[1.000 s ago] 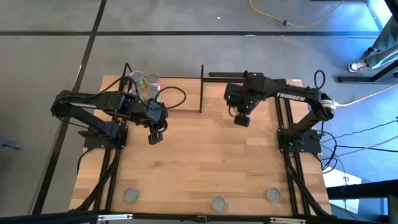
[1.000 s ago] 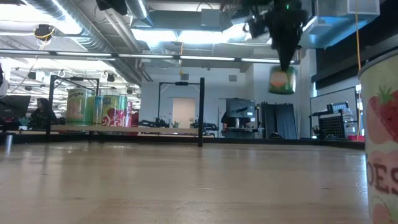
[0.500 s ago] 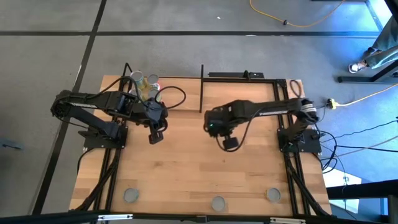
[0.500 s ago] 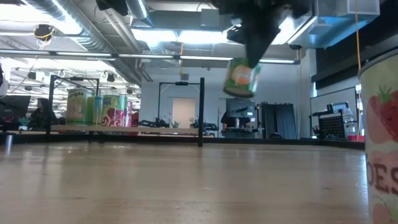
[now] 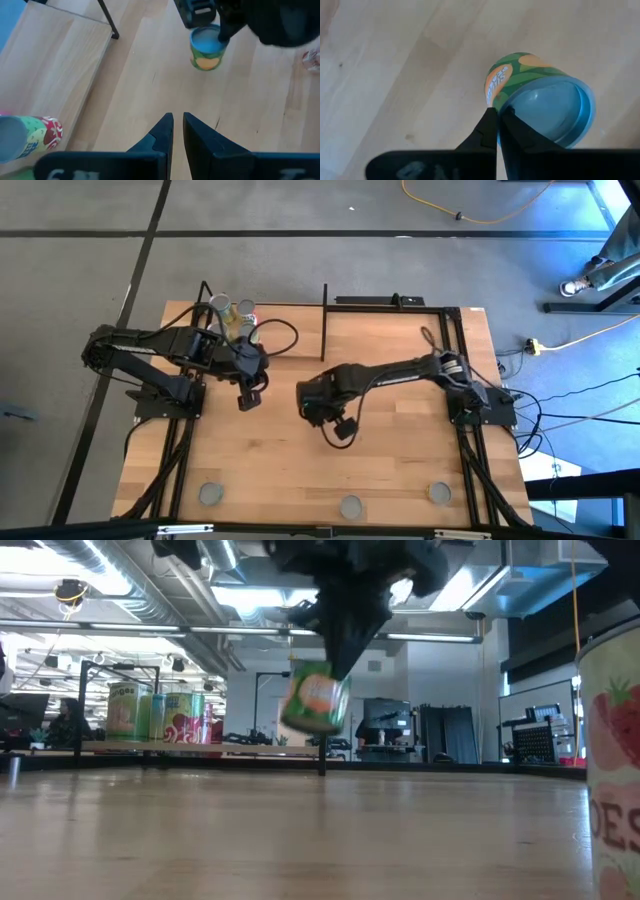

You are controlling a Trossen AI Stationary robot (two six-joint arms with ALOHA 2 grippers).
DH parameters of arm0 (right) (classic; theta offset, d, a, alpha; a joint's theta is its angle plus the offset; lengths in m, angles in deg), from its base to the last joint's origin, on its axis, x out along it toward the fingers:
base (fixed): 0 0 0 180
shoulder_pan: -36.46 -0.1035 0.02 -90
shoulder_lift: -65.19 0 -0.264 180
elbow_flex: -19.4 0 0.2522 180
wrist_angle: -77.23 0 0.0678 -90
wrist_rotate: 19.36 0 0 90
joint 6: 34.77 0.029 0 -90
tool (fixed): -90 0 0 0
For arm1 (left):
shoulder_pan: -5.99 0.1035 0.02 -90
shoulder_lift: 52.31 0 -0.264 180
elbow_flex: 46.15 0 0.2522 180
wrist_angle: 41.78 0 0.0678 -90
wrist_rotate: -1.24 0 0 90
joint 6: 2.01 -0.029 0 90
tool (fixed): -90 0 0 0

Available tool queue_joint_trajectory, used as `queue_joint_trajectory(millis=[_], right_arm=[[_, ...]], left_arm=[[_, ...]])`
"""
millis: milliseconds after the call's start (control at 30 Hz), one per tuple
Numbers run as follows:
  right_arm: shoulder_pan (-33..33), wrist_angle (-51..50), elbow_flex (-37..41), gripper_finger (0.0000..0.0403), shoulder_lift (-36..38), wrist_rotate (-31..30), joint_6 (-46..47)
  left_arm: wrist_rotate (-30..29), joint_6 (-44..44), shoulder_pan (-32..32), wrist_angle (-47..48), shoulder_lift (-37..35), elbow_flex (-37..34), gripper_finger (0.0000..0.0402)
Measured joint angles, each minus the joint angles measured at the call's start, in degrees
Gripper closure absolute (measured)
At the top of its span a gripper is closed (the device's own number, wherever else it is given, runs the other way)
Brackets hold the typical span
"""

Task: Pick and place cans onto a shelf
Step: Put the canned sliced peaches on the shelf

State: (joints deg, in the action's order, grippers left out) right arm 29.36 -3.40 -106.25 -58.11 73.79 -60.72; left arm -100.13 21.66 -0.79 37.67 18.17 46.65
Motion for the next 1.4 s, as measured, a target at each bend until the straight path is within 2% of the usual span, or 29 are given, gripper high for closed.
queue_joint_trajectory(millis=[400, 633, 800, 1033, 1233, 1400], right_arm=[[-0.29, 1.4, -0.93, 0.0395, -7.49, -0.37, 0.09], [-0.28, 1.57, -0.95, 0.0352, -8.0, -0.44, 0.14], [-0.34, 0.64, -0.8, 0.0345, -6.9, -0.52, 0.15], [-0.34, -6.87, -9.94, 0.035, -6.39, -0.54, 0.2], [-0.34, -13.44, -22.6, 0.035, -6.33, -0.56, 0.58], [-0.34, -11.4, -20.03, 0.035, 0.56, -1.8, 0.85]], left_arm=[[0.47, -3.36, 0.01, 1.79, 0.0, 0.0, 0.0367], [0.52, -3.43, 0.01, 1.86, 0.0, 0.0, 0.0367], [0.51, -3.59, -0.01, 2.71, 0.0, 0.0, 0.0367], [0.51, -5.68, -0.01, 2.93, 0.0, 0.0, 0.0367], [0.5, -6.68, -0.01, 2.9, 0.0, 0.0, 0.0367], [0.51, -10.82, -0.17, 2.79, 0.0, 0.0, 0.0367]])
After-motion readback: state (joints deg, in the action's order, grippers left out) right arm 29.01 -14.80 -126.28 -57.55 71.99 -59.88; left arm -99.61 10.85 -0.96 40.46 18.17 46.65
